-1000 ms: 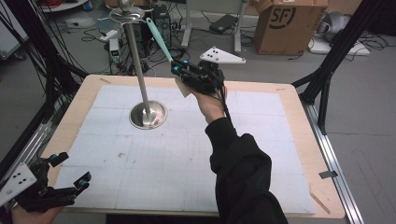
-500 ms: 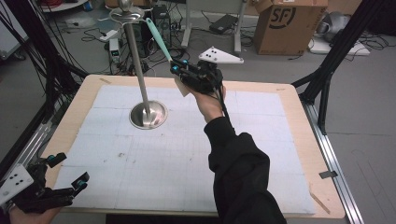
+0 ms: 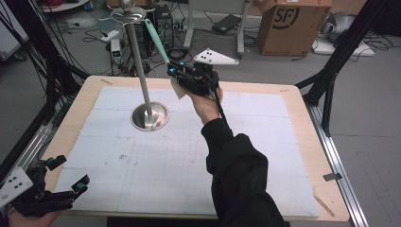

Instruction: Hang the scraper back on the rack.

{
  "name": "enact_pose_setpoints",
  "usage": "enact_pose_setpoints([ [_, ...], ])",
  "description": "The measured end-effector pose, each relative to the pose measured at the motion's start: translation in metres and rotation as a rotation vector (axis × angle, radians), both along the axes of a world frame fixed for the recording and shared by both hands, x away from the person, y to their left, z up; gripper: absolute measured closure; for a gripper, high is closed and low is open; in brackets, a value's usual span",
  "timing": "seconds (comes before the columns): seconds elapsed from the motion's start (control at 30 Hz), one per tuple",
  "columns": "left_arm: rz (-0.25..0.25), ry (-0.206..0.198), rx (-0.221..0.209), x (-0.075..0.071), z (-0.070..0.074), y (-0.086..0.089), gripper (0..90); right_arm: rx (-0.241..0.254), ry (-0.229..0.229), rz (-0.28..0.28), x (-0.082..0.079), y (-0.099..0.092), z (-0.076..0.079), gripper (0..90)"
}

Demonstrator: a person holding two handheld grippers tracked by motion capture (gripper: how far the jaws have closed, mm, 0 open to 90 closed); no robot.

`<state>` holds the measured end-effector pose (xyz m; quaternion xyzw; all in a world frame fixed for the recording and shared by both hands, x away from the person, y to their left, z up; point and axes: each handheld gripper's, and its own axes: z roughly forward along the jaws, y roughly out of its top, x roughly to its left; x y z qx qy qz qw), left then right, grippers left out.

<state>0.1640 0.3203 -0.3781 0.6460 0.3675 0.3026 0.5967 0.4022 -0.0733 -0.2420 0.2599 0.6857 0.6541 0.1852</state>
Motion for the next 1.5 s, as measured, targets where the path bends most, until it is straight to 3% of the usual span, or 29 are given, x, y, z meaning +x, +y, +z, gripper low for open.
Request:
enact_pose_setpoints([
  [0.33, 0.022, 0.0, 0.003, -0.007, 0.001, 0.006, 1.7, -0.027, 0.008, -0.002, 0.006, 0.016, -0.007, 80.9],
  [0.97, 0.056, 0.007, 0.003, -0.023, -0.001, 0.013, 1.7, -0.025, 0.024, -0.014, 0.019, 0.041, -0.015, 78.8],
  [1.17, 0.061, -0.009, -0.001, -0.024, -0.001, 0.013, 1.7, -0.022, 0.028, 0.0, 0.016, 0.039, -0.015, 60.0],
  [1.37, 0.046, -0.01, -0.002, -0.02, 0.0, 0.01, 1.7, -0.035, 0.045, 0.021, 0.008, 0.025, -0.013, 39.1],
  [1.5, 0.036, -0.005, -0.003, -0.016, 0.0, 0.007, 1.7, -0.041, 0.021, 0.059, -0.002, 0.014, -0.016, 30.9],
])
